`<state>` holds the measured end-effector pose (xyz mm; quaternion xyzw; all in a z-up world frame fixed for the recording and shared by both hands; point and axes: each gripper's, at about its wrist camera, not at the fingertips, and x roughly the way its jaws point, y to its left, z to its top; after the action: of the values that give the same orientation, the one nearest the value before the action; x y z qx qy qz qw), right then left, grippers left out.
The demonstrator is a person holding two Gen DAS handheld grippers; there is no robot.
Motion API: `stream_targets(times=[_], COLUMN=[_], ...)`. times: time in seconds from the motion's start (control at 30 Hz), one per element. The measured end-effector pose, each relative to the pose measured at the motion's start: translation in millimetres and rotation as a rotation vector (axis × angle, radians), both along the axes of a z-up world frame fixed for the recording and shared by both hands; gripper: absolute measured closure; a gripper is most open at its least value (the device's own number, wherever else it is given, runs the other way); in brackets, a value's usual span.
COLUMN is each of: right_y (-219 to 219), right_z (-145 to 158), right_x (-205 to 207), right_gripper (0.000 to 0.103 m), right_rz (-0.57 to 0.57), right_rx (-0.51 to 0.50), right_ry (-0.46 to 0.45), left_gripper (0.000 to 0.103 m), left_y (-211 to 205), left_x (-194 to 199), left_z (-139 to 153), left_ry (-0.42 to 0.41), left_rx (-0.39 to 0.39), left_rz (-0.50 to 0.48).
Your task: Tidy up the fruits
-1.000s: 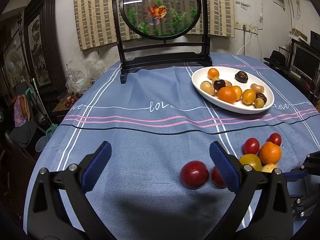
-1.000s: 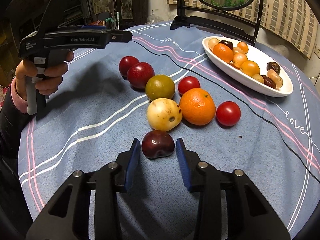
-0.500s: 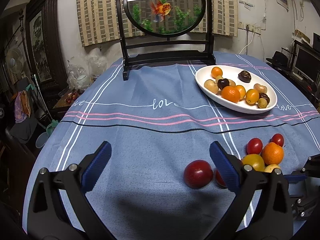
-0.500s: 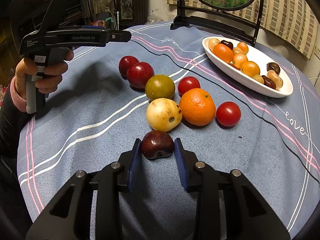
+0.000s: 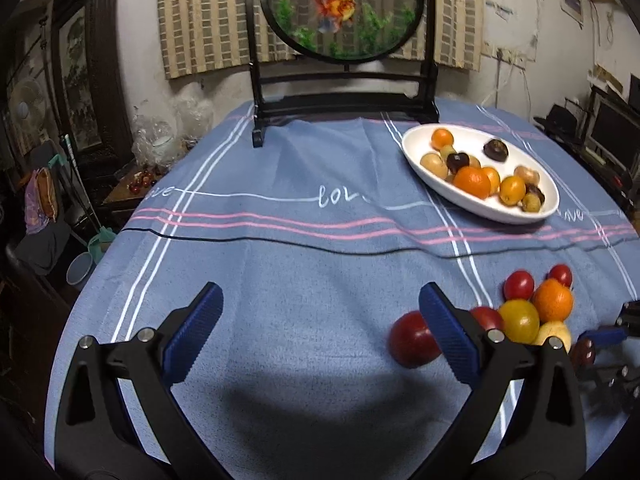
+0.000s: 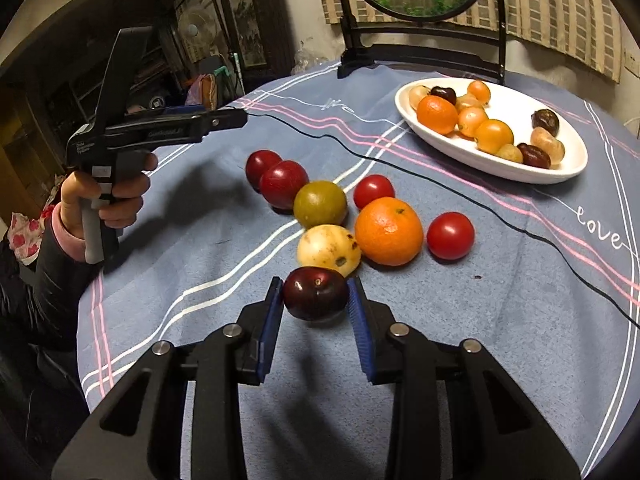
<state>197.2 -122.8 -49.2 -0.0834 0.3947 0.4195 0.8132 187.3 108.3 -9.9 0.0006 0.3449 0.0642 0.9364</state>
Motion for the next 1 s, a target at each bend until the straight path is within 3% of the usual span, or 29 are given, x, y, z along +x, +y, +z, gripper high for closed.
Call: stream_targets(times=[0.17,0.33,0.53,0.63,0.7,0.8,1.0], right_y=[0.2,0.3,1.2,0.5,0.8,1.6,1.9], right_z=[0.0,-0.7,-3.0,-2.5,-2.8,-3.5,-7.0], right_x=[-0.2,0.0,-1.6,-1.5,-2.4,-4.1,-2.8], right_gripper=[0.069,0.069,0.069,0.069,0.069,0.069,0.069], right_rz=[-0.003,-0.004,-0.002,-0.002,-0.003,0.0,0.0], right_rx=[-0.003,-0.009,-0.025,-0.023,-0.029,-0.038,-0.044], right_ry=[0.003,0.002,0.003,0.0,-0.002,-0.009,0.004], left_gripper=[0.003,0.004,0.004,0.012,0.033,0.047,0.047], left_y=[-12.6,-29.4,-40.3,-41.2,-40.4,-35.9,-36.9], left_x=[-7.9,-11.6,-11.0,-3.8,0.8,8.0,15.7], left_z=[-8.7,-19.9,-28.2,-37.3,-42.8,-44.7,-45.1], left_ry=[0.01,0.022,0.052,0.105,0.134,0.154,0.156], left_rx=[0.049,0.134,0.141,0.132,0.118,0.064,0.049], left_rz=[-0.147,-0.235,-0.32,-0.355,-0.366,-0.383,-0.388])
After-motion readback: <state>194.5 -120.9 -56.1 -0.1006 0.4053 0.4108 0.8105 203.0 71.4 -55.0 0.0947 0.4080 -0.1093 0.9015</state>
